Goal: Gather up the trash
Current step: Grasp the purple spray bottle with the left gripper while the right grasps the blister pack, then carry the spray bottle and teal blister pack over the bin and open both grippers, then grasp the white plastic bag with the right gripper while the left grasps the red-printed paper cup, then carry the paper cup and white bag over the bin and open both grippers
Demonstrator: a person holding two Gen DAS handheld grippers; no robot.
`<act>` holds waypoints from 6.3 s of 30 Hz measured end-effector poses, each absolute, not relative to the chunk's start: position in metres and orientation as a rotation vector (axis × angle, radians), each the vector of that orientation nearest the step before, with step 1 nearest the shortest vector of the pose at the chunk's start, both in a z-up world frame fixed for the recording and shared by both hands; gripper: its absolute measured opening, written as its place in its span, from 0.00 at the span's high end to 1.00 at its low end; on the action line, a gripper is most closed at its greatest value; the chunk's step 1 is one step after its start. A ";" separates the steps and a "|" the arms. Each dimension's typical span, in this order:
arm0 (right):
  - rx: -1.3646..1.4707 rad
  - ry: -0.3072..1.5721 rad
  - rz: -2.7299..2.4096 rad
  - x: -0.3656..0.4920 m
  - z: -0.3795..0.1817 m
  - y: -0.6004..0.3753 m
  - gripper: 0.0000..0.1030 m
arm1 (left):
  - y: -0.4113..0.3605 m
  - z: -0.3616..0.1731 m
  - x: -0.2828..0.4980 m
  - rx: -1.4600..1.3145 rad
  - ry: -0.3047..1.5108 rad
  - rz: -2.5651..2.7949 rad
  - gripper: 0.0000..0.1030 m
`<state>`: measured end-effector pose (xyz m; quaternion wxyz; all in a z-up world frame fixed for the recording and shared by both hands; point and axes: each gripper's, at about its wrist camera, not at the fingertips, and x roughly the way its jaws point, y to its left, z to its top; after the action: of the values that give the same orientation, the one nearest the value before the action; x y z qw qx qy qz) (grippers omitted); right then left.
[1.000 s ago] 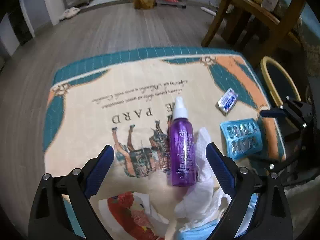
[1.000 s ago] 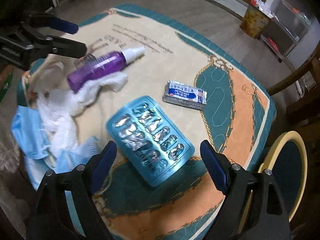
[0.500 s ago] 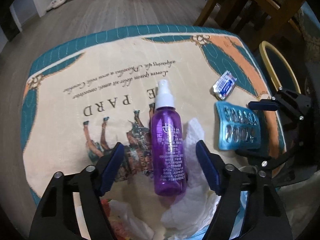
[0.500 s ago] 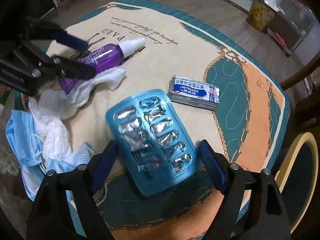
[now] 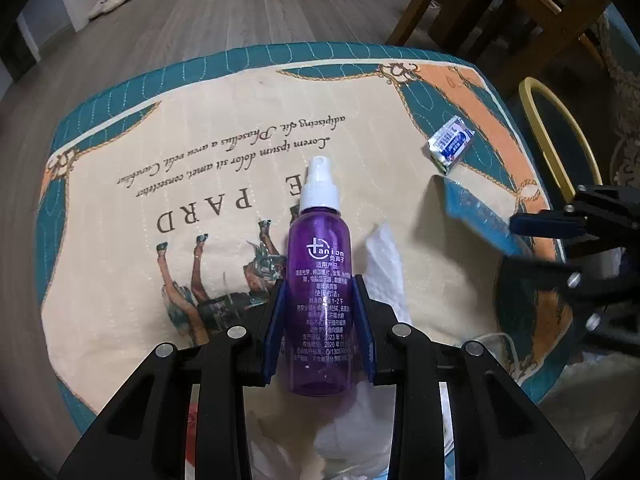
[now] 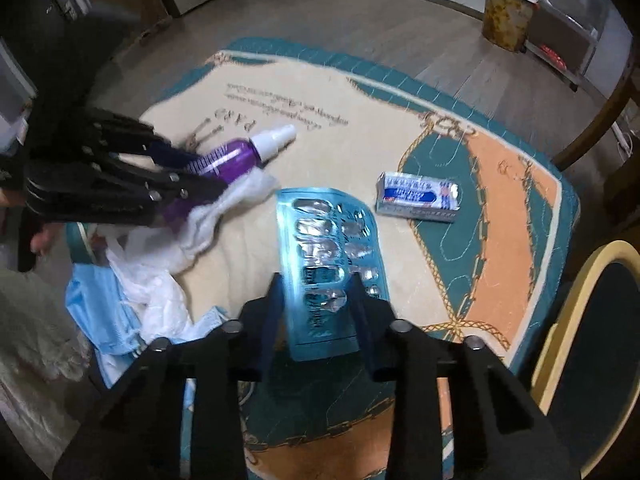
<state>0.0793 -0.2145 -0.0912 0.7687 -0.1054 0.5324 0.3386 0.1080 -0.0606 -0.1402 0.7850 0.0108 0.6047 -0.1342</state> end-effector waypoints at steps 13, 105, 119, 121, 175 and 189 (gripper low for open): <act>-0.268 1.131 0.579 0.093 -0.094 -0.234 0.83 | -0.052 -0.141 0.107 0.014 1.311 -0.275 0.67; 0.125 0.921 0.076 0.036 0.024 -0.404 0.06 | -0.178 0.014 0.059 0.132 0.868 -0.426 0.07; -0.012 0.991 0.252 0.018 -0.003 -0.271 0.06 | -0.025 0.003 0.017 0.005 0.914 -0.142 0.06; -0.037 1.011 0.268 0.017 -0.011 -0.257 0.06 | -0.003 -0.006 0.014 -0.028 0.930 -0.111 0.06; 0.156 1.115 0.344 0.069 -0.051 -0.230 0.95 | -0.007 -0.074 0.026 -0.015 1.095 -0.180 0.83; 0.120 0.998 0.291 0.077 0.037 -0.328 0.95 | -0.089 0.036 0.071 0.048 0.911 -0.367 0.83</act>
<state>0.0775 -0.3285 0.0368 0.8663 0.0574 0.4764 0.1391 0.0708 -0.0887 0.0355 0.8815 0.0229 0.4375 -0.1762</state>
